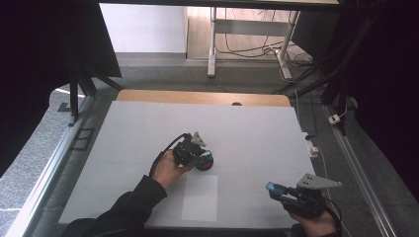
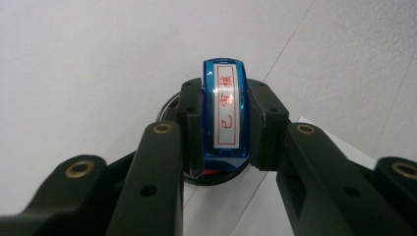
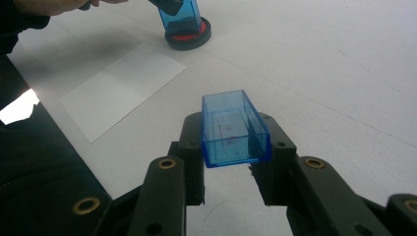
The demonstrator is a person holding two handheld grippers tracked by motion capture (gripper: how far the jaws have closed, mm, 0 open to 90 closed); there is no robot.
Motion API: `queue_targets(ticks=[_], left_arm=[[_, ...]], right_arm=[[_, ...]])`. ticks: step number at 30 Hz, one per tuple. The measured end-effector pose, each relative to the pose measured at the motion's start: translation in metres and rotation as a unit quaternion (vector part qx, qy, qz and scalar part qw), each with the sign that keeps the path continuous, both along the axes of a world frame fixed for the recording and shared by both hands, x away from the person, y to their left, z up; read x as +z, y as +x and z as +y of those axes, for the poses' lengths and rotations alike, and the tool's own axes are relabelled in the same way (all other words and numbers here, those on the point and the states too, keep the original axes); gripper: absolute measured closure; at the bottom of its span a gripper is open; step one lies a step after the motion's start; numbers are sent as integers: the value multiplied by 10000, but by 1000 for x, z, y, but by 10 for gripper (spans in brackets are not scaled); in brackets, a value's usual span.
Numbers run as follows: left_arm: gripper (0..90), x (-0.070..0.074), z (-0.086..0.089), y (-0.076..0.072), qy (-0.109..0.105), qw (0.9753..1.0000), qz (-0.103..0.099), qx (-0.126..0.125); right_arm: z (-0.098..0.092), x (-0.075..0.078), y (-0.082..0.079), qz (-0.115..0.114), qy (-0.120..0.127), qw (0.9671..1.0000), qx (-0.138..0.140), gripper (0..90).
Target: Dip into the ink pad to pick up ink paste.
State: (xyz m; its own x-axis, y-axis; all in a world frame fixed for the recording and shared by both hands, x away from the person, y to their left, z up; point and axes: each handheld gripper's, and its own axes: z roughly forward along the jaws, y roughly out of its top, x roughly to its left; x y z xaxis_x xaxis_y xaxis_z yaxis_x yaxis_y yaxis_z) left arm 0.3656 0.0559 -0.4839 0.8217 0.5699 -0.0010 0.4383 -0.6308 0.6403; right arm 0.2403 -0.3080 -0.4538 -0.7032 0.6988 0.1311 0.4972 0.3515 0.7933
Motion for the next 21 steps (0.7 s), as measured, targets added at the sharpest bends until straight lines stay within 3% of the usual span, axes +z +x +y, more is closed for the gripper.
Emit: queue_targets(ticks=[13,21], left_arm=[[712,-5,14,11,-539,9975,441,67],[709,-4,12,9,-513,9981,332,95]], right_arm=[[1,0,0,13,-3,10000,59,682],[0,0,0,29,37,10000,65,681]])
